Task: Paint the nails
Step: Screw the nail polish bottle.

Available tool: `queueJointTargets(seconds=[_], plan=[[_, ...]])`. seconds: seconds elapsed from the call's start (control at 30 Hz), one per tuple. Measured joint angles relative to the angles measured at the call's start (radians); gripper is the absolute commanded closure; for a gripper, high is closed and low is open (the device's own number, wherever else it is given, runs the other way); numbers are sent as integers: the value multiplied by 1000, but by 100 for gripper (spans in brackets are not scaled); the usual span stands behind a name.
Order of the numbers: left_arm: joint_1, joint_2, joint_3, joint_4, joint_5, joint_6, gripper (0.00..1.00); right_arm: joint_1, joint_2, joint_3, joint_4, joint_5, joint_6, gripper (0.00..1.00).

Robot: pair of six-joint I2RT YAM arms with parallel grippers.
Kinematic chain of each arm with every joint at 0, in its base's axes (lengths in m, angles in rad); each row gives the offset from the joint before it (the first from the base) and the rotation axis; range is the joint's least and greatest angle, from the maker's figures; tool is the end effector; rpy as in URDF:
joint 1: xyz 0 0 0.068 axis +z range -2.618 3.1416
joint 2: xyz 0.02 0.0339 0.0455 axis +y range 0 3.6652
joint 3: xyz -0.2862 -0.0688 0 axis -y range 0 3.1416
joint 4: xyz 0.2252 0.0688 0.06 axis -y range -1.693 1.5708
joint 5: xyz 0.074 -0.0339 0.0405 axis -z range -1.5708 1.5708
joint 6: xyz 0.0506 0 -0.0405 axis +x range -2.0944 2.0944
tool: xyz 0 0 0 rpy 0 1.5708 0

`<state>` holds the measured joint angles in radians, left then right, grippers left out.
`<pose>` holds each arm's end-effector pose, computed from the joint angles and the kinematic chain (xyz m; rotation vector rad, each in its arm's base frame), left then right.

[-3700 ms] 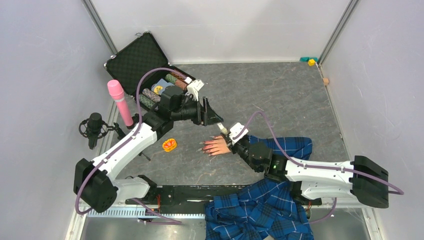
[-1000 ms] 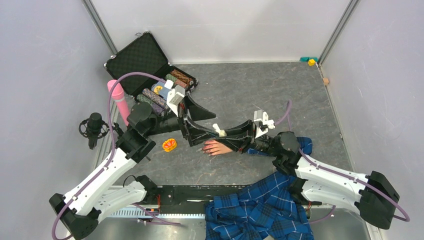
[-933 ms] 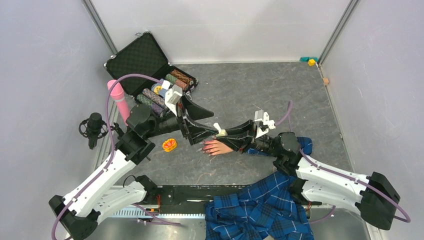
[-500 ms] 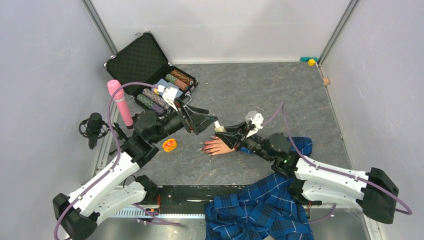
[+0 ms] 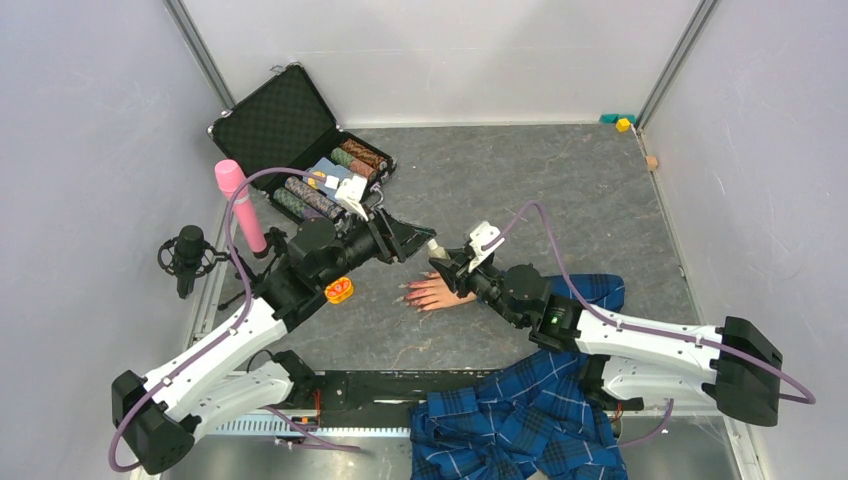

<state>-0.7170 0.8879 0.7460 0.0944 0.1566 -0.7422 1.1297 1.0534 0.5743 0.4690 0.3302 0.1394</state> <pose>0.1415 -0.1339 0.3572 0.1097 1.7655 -1.2244 0.1121 0.1990 0.3104 -0.5302 1.5396 0.7273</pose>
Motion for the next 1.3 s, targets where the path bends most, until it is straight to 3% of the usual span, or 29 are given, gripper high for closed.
queueJointTargets(seconds=[0.27,0.4,0.63,0.83,1.1,1.3], plan=[[-30,44,-1,-1,-26,-10,38,5,21,17,-26,38,-8,100],[-38,61,-5,-3,-42,-17,44,7,21,18,-30,43,-10,100],[-51,97,-7,11,-45,-34,66,7,21,18,-30,46,-11,100],[-55,119,-19,29,-43,-53,98,7,21,18,-31,42,-10,100],[-55,77,-85,152,-16,-61,98,-10,-11,12,-23,-31,14,100],[-55,24,-133,265,60,-50,98,-101,-68,-46,85,-256,101,100]])
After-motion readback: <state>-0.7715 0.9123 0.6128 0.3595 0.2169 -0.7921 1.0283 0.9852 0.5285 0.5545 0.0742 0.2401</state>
